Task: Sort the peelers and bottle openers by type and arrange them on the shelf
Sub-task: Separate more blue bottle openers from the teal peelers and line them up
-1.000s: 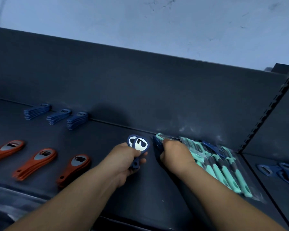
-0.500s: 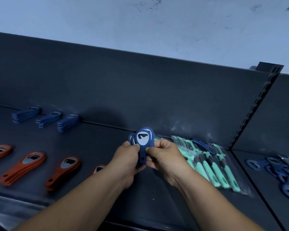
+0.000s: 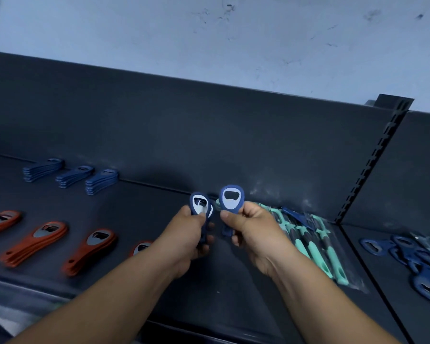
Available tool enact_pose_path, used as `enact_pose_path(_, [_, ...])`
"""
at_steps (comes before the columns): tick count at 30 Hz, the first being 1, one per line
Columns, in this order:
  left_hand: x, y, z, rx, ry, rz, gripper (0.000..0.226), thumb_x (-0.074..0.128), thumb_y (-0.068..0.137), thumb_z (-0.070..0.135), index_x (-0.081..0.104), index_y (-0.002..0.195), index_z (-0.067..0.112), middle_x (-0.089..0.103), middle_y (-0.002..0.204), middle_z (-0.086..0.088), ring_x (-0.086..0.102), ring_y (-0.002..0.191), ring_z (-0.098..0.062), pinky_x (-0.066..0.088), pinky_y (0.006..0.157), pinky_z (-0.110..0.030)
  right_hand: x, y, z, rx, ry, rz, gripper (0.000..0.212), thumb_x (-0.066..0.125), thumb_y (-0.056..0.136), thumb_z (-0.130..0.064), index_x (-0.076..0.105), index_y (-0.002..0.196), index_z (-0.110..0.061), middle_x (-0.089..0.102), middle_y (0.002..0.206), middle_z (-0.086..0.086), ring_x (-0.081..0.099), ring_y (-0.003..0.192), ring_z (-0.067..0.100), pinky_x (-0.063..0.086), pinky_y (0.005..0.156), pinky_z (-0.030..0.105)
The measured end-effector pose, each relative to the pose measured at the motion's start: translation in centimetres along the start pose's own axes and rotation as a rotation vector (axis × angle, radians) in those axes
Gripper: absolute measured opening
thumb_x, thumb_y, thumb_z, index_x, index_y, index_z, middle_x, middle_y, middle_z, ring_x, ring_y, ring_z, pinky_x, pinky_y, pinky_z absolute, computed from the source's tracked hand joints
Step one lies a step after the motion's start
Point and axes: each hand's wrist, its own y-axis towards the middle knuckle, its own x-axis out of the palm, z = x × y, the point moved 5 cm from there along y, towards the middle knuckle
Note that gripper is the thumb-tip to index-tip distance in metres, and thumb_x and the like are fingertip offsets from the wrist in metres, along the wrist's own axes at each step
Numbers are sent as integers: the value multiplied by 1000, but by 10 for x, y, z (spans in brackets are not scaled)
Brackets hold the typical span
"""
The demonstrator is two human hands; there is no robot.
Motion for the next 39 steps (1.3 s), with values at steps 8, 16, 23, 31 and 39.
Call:
enact_pose_path(8, [22,-15,-6,-49,0,-130,25,46,97,35,58,110,17,64,83,-6,60,65,-20,48,56,-28,7,-18,-15,-82,-392,-83,23,75,77,-14,52,79,-19,59,65,-4,53,47,6,41,45,21])
enact_pose_path(16, [25,-22,-1,46,101,-124,21,43,93,7,53,109,17,56,73,-1,46,56,-12,38,44,-21,-8,-17,-23,-149,-778,-160,45,82,65,-34,46,88,-20,56,77,-9,48,64,4,38,57,23])
enact_pose_path(23, [18,-22,11,337,723,-90,18,47,94,12,43,111,16,56,92,-3,53,73,-13,44,60,-29,4,-7,-26,62,-41,-396,32,61,91,-32,53,122,-29,64,104,-4,59,97,19,49,82,39])
enact_pose_path(31, [-13,-30,30,494,1335,273,26,48,96,39,37,98,15,49,96,-2,55,83,-22,36,62,-30,45,21,-15,14,-25,-188,22,53,95,-17,50,73,-14,49,64,8,49,60,22,42,55,33])
enact_pose_path(39, [-74,13,53,455,1422,128,13,41,98,27,33,94,18,48,81,1,48,66,-15,32,56,-30,116,50,-29,104,-136,-209,20,47,98,-27,48,87,-10,47,73,9,48,65,22,43,67,38])
